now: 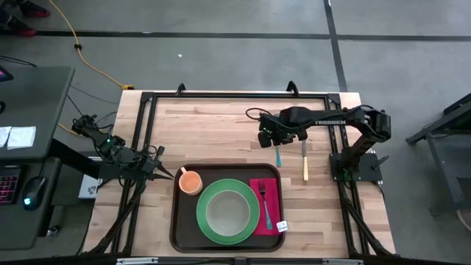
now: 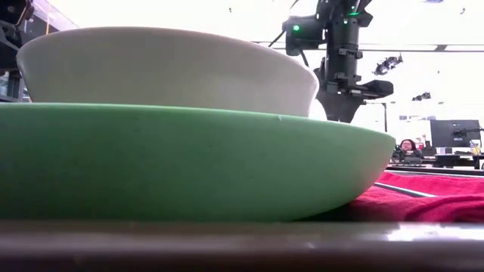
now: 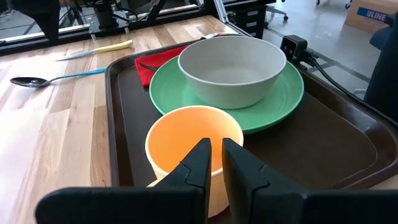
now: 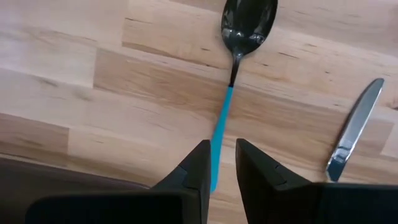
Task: Set up tray
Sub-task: Put the spoon on the top of the table napkin between the green and blue fork on the brown serving tray
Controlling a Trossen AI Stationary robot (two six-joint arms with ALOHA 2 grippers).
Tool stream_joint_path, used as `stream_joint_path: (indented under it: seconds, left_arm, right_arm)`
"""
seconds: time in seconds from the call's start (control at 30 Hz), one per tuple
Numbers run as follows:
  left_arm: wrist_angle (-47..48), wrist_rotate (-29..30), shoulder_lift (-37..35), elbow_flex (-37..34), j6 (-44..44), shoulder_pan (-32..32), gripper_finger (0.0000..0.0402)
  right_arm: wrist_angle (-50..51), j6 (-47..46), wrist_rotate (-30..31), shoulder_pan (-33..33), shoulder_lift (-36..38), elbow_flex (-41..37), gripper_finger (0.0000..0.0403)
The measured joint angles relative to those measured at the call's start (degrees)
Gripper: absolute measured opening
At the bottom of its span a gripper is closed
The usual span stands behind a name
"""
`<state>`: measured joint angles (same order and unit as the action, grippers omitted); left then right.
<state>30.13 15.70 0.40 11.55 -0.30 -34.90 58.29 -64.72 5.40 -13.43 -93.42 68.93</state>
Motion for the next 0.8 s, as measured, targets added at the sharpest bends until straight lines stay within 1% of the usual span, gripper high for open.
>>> stream_joint_path:
  seconds: [0.3, 0.43, 0.53, 0.8]
  left_arm:
    - [0.02, 0.00, 0.00, -0.01, -0.04, 0.00, 0.0072]
    - [0.02, 0.00, 0.00, 0.00, -0.15, 0.00, 0.0072]
    - [0.02, 0.00, -0.02, 0.00, -0.15, -0.02, 0.0072]
    - [0.02, 0.00, 0.00, -0.02, -0.15, 0.00, 0.0072]
  right_arm:
    - [-1.61, 0.73, -0.24, -0.02, -0.07, -0.02, 0.0077]
    - [-1.54, 1.02, 1.38, -0.06, -0.07, -0.02, 0.0087]
    - [-2.38, 3.32, 1.67, -0.59, -0.07, -0.20, 0.0093]
    - [-4.17, 3.84, -0.37, -2.92, -0.07, -3.74, 0.0109]
